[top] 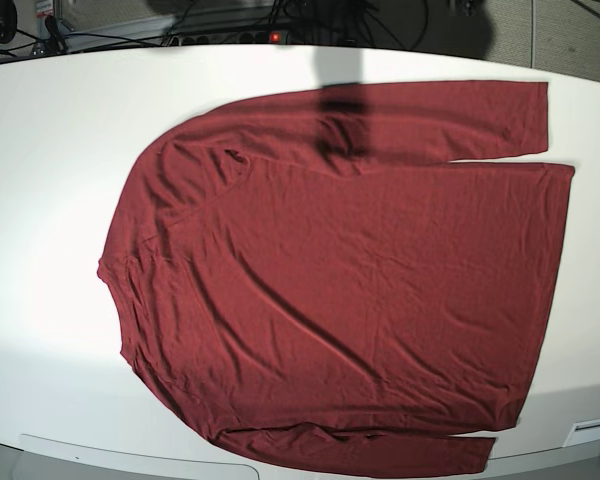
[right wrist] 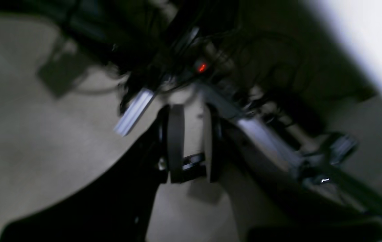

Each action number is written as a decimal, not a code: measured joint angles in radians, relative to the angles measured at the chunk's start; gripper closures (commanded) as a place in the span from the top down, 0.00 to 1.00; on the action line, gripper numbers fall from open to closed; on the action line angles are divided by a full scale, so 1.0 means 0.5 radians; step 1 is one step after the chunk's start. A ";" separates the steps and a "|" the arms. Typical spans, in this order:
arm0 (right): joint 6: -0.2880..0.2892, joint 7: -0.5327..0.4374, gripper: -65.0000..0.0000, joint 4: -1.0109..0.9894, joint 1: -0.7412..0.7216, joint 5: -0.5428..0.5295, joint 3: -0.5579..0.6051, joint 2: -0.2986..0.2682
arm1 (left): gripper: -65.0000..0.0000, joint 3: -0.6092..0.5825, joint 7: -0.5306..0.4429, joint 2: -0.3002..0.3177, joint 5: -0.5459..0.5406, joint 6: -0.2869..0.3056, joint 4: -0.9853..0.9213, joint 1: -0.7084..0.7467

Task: Fold the T-shirt properly
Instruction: 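Move both grippers from rest toward the shirt's shoulder edge, then grasp the shirt's shoulder corners with the left and right grippers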

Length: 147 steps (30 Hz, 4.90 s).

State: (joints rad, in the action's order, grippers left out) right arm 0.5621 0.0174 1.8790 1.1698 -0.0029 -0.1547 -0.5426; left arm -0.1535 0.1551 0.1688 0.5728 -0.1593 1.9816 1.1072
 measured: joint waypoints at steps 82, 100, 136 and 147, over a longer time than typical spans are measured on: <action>0.110 0.082 0.55 0.312 -0.885 1.143 0.420 -0.260 | 0.00 0.031 0.359 0.804 0.035 1.275 -0.518 -0.951; 0.068 0.101 0.54 -0.288 -1.482 1.357 0.897 -0.260 | 0.00 0.031 0.362 0.803 0.034 1.275 -0.518 -0.951; -0.008 0.228 0.00 -0.166 -1.544 0.574 0.593 -0.282 | 0.00 0.033 0.294 0.778 -0.465 0.936 -0.314 -0.844; 0.095 0.254 0.00 -0.172 -1.721 0.463 0.495 -0.220 | 0.00 0.375 0.317 0.759 -0.838 0.774 -0.163 -1.029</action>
State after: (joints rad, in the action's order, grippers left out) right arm 0.6094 0.1444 1.7931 0.3092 0.2287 0.0929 -0.6525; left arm 0.0338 0.3138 0.5484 0.1539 0.2276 1.8999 0.5926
